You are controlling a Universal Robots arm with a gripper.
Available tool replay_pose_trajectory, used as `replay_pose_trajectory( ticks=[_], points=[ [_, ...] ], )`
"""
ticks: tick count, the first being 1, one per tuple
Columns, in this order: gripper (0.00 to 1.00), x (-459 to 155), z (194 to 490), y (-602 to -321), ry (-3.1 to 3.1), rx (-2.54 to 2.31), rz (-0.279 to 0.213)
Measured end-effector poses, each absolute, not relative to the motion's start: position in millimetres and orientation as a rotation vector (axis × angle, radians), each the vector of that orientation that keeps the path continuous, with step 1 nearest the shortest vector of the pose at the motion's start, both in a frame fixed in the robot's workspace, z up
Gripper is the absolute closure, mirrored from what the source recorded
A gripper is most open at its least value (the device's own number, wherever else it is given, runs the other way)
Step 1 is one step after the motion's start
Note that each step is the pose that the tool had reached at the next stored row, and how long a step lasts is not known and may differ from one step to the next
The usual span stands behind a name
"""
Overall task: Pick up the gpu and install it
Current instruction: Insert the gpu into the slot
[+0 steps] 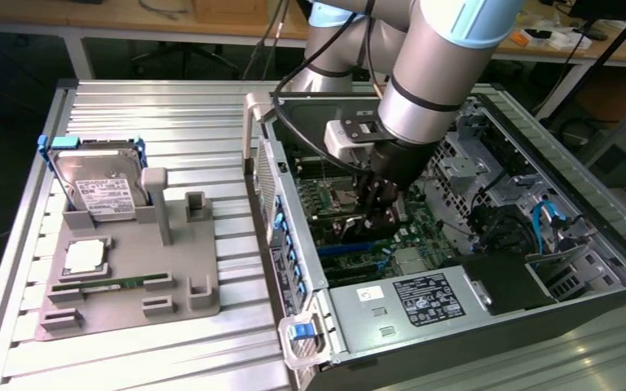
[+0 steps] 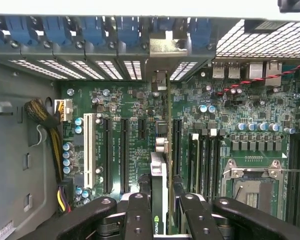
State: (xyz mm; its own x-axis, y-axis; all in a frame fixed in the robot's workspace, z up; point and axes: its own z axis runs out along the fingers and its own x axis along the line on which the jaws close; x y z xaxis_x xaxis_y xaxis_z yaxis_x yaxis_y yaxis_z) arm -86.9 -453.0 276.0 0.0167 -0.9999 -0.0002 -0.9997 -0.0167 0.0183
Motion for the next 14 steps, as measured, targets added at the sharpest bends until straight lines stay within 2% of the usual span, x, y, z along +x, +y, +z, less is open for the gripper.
replay_pose_trajectory(
  ticks=[14],
  points=[
    [0.73,-91.9,263.3,-451.6,-2.193,2.229,-0.017]
  ],
)
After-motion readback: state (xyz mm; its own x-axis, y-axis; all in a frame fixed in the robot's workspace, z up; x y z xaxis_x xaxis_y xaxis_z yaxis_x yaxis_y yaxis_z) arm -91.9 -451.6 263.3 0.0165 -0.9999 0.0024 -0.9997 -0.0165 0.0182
